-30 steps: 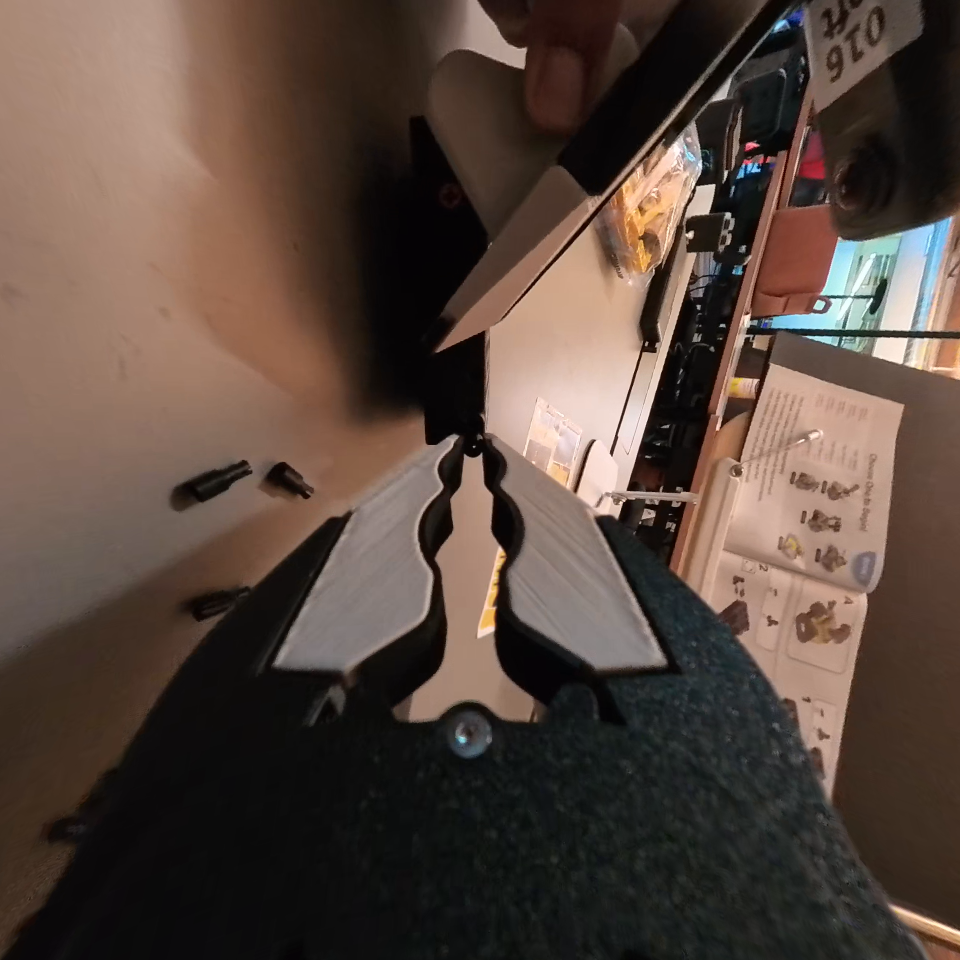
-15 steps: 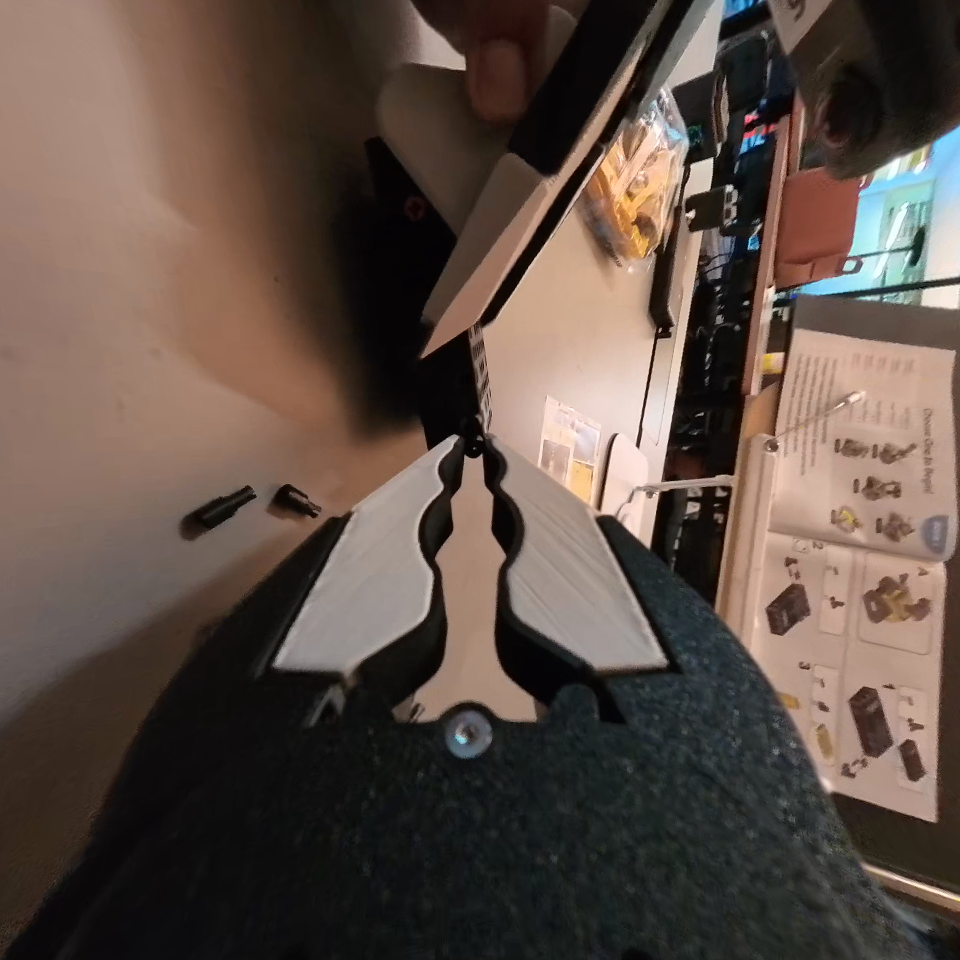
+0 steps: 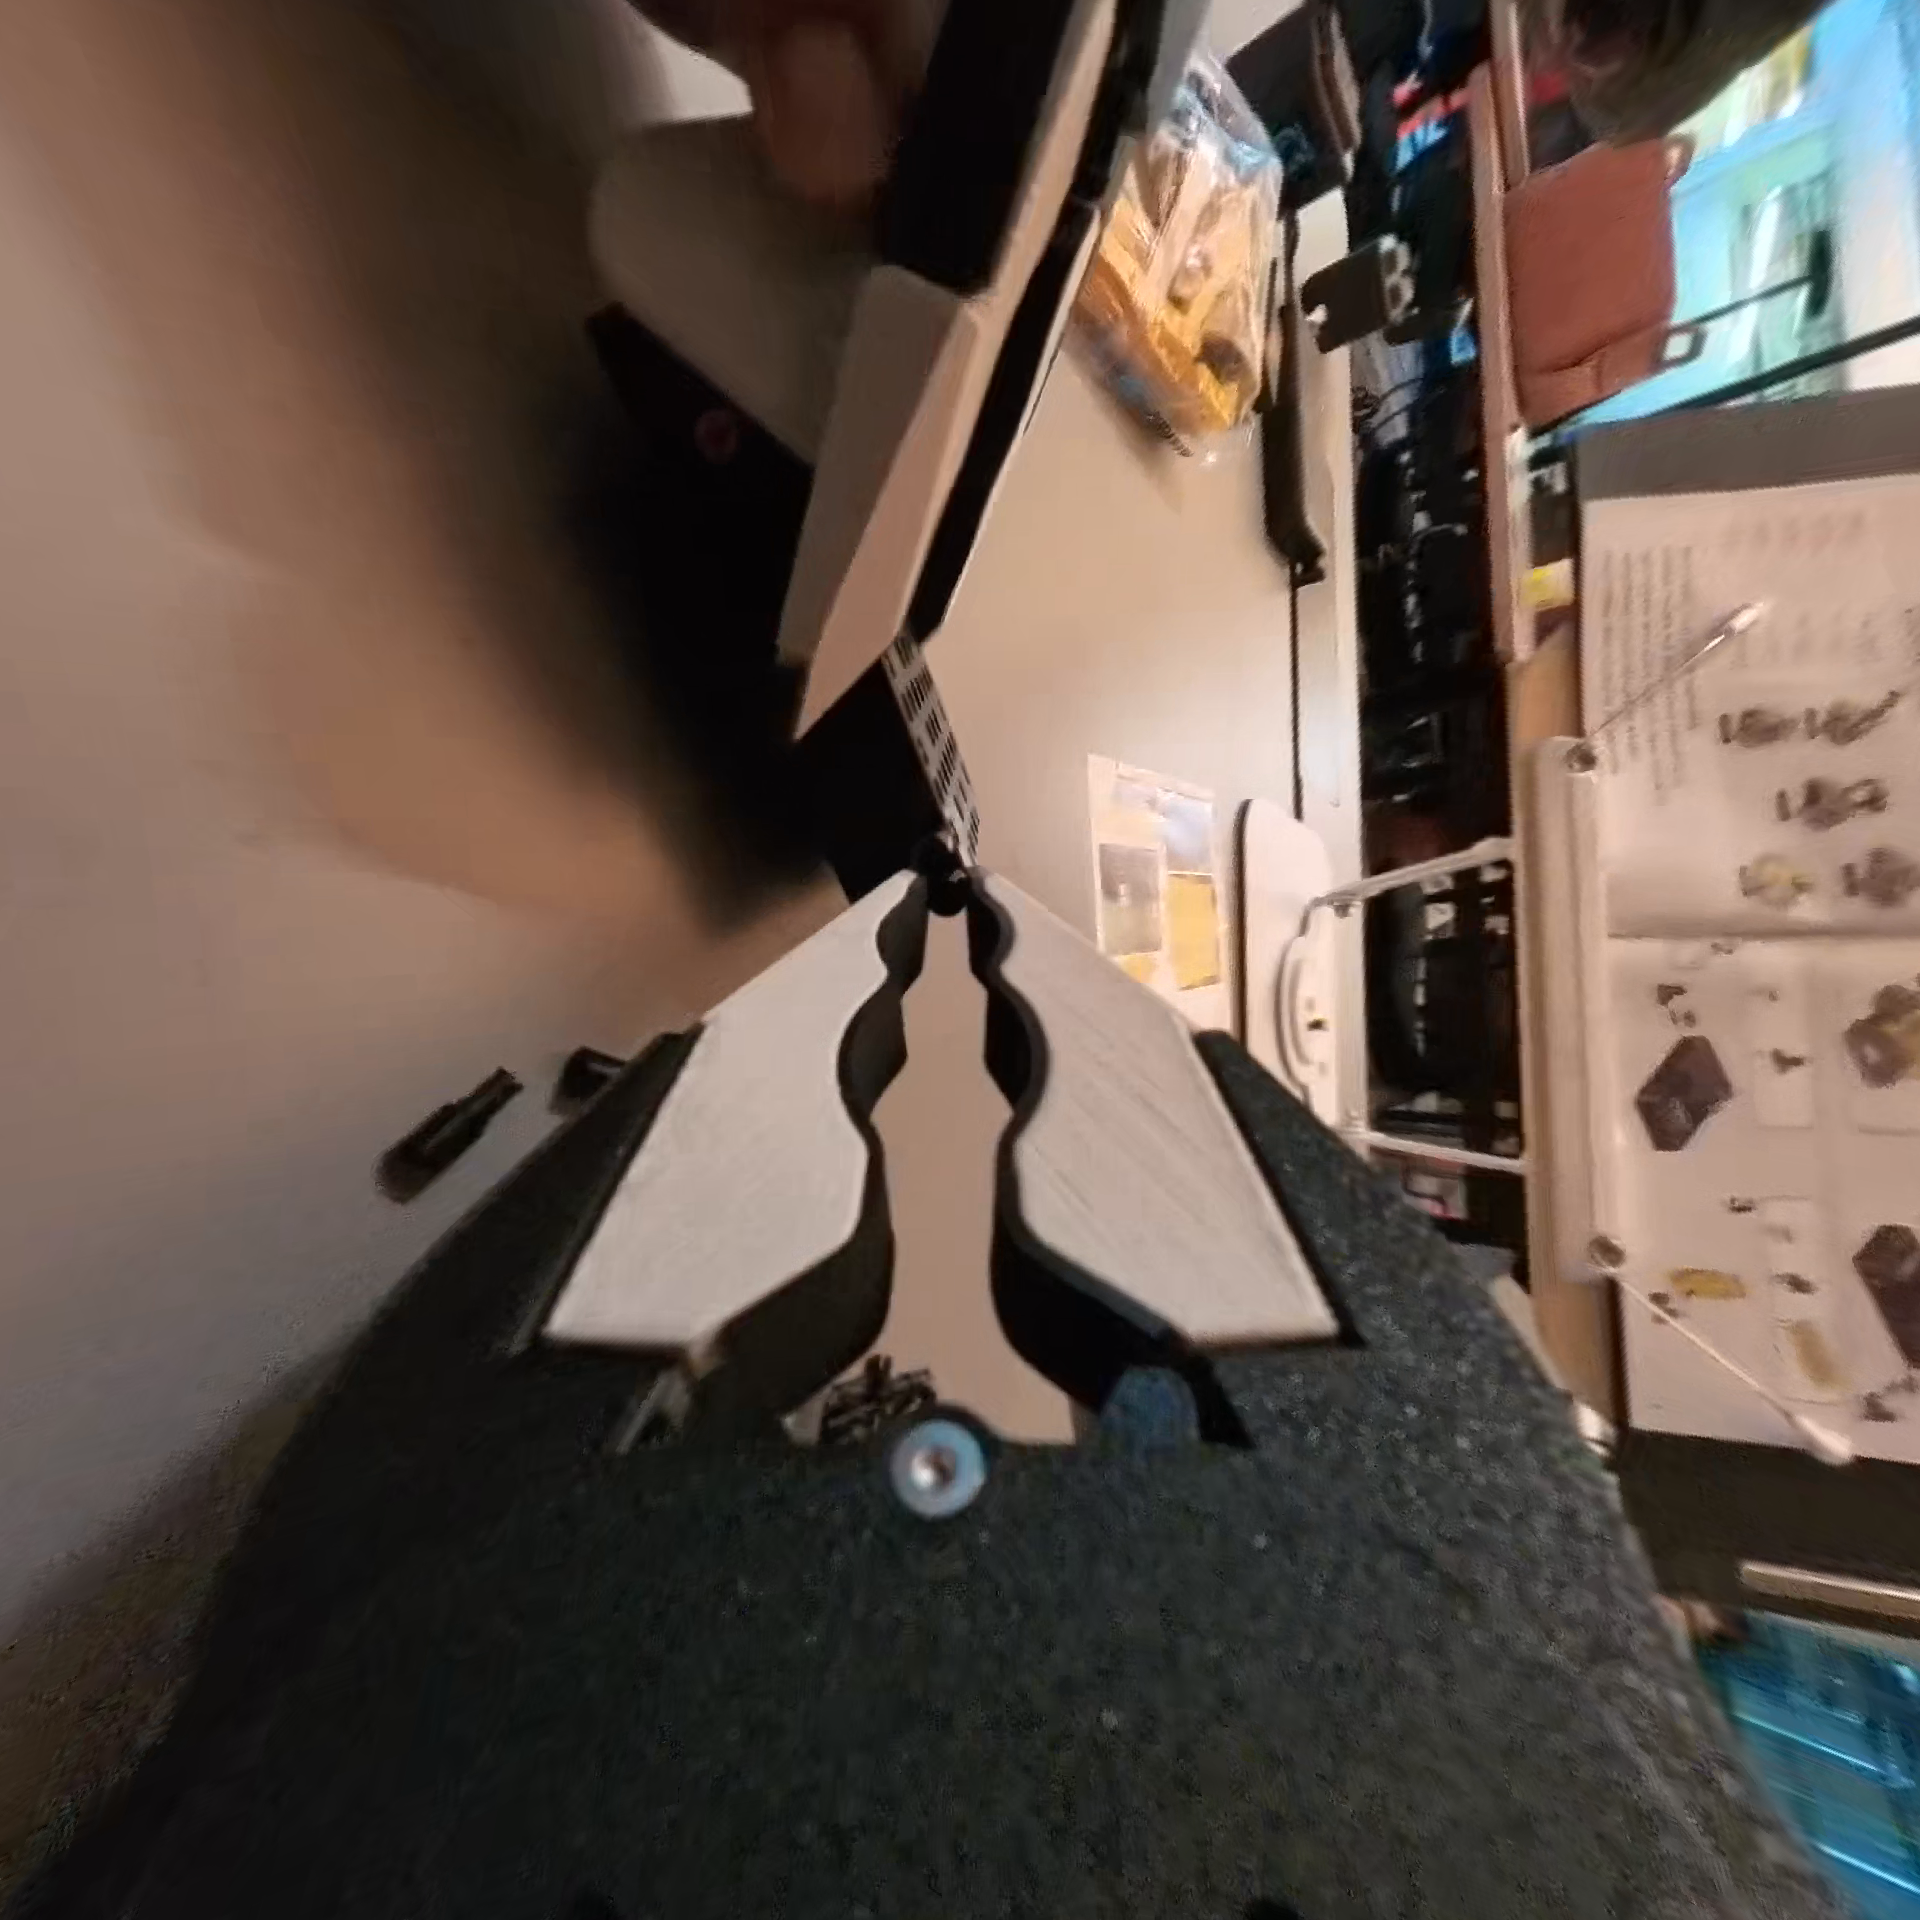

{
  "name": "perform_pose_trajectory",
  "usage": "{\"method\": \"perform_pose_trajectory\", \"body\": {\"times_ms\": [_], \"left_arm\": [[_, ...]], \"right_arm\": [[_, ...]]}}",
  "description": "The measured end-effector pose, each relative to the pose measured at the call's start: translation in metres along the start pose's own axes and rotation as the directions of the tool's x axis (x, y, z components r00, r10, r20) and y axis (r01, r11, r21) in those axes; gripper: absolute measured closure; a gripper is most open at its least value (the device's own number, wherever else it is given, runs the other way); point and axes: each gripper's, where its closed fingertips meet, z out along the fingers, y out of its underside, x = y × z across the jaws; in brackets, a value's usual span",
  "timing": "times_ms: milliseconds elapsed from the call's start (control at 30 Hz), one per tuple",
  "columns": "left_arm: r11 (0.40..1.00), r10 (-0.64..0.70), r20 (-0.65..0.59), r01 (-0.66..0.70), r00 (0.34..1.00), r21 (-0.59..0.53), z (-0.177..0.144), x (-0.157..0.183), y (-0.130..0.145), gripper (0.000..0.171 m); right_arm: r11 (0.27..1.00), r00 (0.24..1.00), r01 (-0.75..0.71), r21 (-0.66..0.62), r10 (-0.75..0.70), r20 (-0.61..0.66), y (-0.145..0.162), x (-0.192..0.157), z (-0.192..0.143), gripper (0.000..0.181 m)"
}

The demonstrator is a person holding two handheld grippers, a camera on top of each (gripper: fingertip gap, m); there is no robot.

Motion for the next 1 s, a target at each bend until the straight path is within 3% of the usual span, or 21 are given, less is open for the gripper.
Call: {"method": "perform_pose_trajectory", "body": {"times_ms": [400,500,667,1000], "left_arm": [[1.0,-0.025,-0.03,0.025,0.999,0.017,-0.001,0.001,-0.001,0.106],[0.999,-0.025,-0.033,0.025,0.999,0.019,-0.001,0.001,-0.001,0.106],[1.0,-0.021,-0.033,0.022,0.999,0.019,-0.001,0.001,-0.001,0.106],[1.0,-0.017,-0.037,0.018,0.999,0.02,-0.001,0.001,0.0,0.106]], "right_arm": [[1.0,0.999,-0.023,-0.003,0.023,-0.027,0.008,0.0,-0.004,0.173],[0.99,0.99,-0.144,0.005,0.144,0.003,0.014,0.0,-0.009,0.173],[0.908,0.911,-0.406,0.102,0.394,0.119,-0.001,0.005,-0.018,0.174],[0.899,0.898,-0.428,0.096,0.411,0.154,-0.002,0.001,-0.01,0.18]]}}
